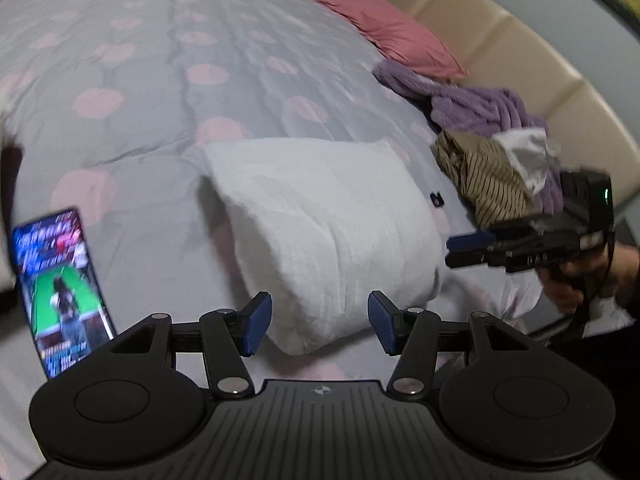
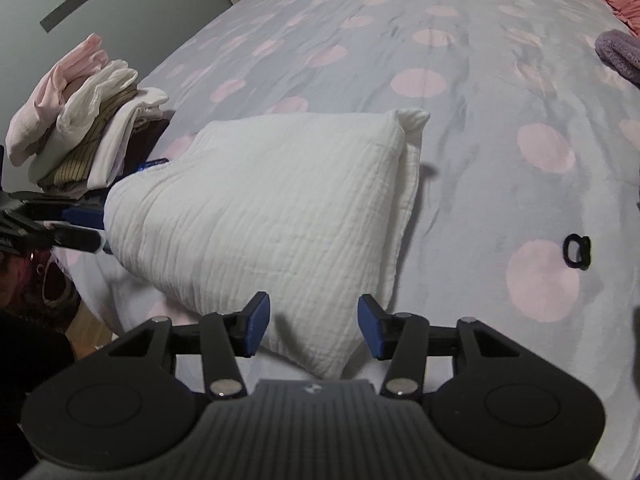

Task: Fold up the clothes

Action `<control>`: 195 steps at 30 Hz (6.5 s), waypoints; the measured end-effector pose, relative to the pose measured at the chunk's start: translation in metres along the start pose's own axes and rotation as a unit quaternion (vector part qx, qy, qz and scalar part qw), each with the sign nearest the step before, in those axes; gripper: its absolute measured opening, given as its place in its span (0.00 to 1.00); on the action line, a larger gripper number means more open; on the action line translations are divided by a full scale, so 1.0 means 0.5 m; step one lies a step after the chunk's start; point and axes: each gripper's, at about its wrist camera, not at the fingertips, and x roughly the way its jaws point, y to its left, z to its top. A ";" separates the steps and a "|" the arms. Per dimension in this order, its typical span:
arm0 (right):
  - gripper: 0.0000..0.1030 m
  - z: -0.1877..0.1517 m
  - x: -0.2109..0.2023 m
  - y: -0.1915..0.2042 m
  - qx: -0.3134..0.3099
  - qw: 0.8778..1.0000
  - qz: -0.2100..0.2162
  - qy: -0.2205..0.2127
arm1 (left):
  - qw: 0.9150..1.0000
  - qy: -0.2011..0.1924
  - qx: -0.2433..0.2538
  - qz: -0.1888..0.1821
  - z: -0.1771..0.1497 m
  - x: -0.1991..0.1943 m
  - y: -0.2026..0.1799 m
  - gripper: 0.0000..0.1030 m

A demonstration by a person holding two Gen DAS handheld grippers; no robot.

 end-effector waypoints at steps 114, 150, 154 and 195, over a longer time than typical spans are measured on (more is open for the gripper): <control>0.47 0.030 -0.028 -0.016 -0.139 0.984 -0.036 -0.105 | 0.966 -0.042 0.245 0.066 -0.011 0.133 -0.141 0.40; 0.84 0.044 0.027 -0.197 0.146 0.987 0.055 -0.038 | 1.000 0.024 -0.015 0.007 0.070 0.128 0.037 0.54; 0.84 0.036 0.047 -0.175 0.111 0.992 0.048 -0.019 | 0.996 0.066 -0.056 0.009 0.060 0.153 0.059 0.54; 1.00 0.008 0.124 -0.152 0.107 0.992 0.057 0.013 | 0.995 0.066 -0.015 0.067 0.035 0.227 0.016 0.74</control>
